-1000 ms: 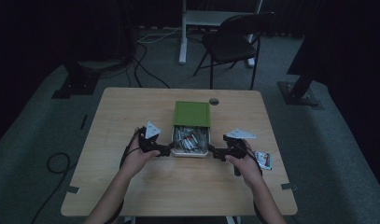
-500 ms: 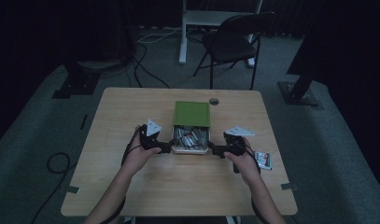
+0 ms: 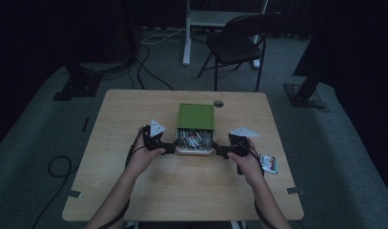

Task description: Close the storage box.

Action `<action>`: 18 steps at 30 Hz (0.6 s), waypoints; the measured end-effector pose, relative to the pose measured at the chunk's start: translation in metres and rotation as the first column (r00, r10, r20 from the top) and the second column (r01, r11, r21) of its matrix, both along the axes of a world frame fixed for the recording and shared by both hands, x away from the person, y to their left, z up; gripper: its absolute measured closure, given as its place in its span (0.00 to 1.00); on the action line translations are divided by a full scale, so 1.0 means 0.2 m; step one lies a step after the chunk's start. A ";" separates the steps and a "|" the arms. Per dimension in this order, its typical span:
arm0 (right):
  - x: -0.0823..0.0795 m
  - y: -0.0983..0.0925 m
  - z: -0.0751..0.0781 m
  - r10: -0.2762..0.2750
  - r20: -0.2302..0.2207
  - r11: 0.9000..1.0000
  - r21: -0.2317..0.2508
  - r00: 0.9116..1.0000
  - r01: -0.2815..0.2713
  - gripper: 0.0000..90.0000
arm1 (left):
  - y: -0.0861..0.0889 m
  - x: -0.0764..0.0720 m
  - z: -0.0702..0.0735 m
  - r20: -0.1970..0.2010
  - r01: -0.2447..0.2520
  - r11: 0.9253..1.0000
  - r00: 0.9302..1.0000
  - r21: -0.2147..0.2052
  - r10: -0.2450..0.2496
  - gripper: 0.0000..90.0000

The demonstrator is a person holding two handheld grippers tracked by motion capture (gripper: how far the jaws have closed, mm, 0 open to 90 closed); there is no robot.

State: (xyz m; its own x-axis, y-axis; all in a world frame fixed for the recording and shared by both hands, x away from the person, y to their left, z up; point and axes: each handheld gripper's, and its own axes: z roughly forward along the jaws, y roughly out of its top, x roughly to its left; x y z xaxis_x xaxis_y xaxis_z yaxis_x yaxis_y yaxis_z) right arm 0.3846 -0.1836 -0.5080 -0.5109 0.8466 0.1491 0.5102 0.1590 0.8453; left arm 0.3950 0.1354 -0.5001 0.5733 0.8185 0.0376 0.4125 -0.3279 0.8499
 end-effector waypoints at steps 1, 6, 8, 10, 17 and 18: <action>0.00 0.00 0.00 -0.002 0.001 1.000 0.000 1.000 0.002 0.13 | 0.00 0.00 0.00 0.001 -0.002 1.000 1.000 0.000 0.002 0.01; 0.01 0.00 0.00 -0.021 -0.004 1.000 0.000 1.000 0.021 0.13 | -0.01 0.02 0.01 0.010 -0.006 1.000 1.000 0.017 0.006 0.01; 0.02 0.01 0.00 -0.031 0.001 0.999 -0.007 1.000 0.031 0.13 | -0.01 0.02 0.01 0.009 -0.010 1.000 1.000 0.016 0.010 0.01; 0.02 0.01 0.00 -0.037 0.006 0.999 -0.013 0.999 0.037 0.13 | -0.01 0.03 0.01 0.008 -0.016 1.000 1.000 0.013 0.016 0.01; 0.05 0.02 0.01 -0.059 0.006 0.998 -0.016 0.998 0.059 0.13 | -0.01 0.05 -0.01 0.006 -0.023 1.000 1.000 -0.015 0.023 0.01; 0.05 0.02 0.01 -0.060 0.006 0.998 -0.018 0.998 0.060 0.13 | -0.01 0.05 -0.01 0.007 -0.025 1.000 1.000 -0.014 0.025 0.01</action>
State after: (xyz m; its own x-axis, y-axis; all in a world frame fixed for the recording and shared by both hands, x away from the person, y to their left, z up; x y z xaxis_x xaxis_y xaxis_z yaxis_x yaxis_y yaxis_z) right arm 0.3942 -0.1787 -0.5068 -0.4596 0.8785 0.1306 0.5143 0.1433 0.8455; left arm 0.4058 0.1337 -0.5019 0.5521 0.8332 0.0300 0.4147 -0.3056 0.8571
